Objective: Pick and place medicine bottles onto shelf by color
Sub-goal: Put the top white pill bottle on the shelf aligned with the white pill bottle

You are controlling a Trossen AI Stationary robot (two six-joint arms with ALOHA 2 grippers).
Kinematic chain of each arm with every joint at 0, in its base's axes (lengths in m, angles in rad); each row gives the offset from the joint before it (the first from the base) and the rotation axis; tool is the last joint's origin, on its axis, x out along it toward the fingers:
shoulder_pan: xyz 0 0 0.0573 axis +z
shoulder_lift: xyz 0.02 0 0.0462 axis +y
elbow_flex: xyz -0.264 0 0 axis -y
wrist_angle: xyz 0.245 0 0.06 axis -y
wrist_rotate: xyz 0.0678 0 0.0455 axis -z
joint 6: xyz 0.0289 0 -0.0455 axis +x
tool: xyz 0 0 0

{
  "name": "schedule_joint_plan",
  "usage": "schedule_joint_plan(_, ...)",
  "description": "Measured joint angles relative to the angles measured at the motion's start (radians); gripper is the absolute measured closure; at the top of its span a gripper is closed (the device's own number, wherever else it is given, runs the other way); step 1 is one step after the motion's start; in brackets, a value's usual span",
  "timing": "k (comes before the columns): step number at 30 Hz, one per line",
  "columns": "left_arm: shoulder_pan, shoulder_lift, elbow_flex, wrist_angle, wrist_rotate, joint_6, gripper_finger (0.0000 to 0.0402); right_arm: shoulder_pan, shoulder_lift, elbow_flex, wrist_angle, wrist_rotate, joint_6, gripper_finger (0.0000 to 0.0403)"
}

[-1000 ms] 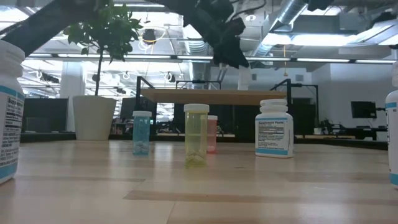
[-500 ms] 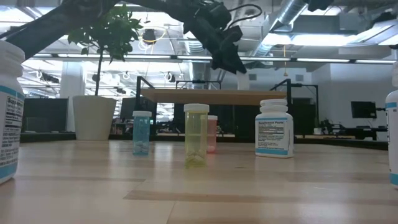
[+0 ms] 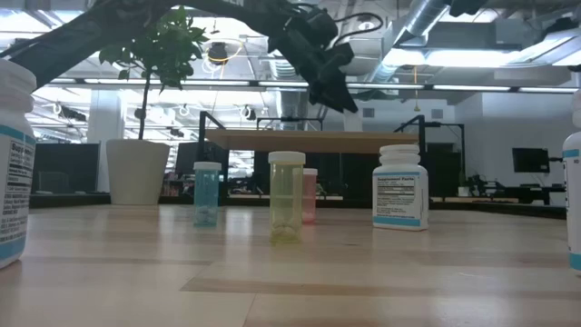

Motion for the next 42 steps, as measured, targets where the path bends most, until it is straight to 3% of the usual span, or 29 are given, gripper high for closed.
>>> schedule_joint_plan(16,0.002,0.000,0.000,0.028,-0.020,-0.025,0.0216,0.000,0.000,0.000,0.000,0.000,0.000,0.0171)
schedule_joint_plan(28,-0.001,-0.001,0.037,0.067,-0.039,-0.026,0.0207,0.000,0.000,0.000,0.000,0.000,0.000,0.0171)
schedule_joint_plan(42,-0.003,-0.055,0.031,-0.203,-0.145,0.044,0.0222,0.000,0.000,0.000,-0.010,0.000,0.000,0.0171)
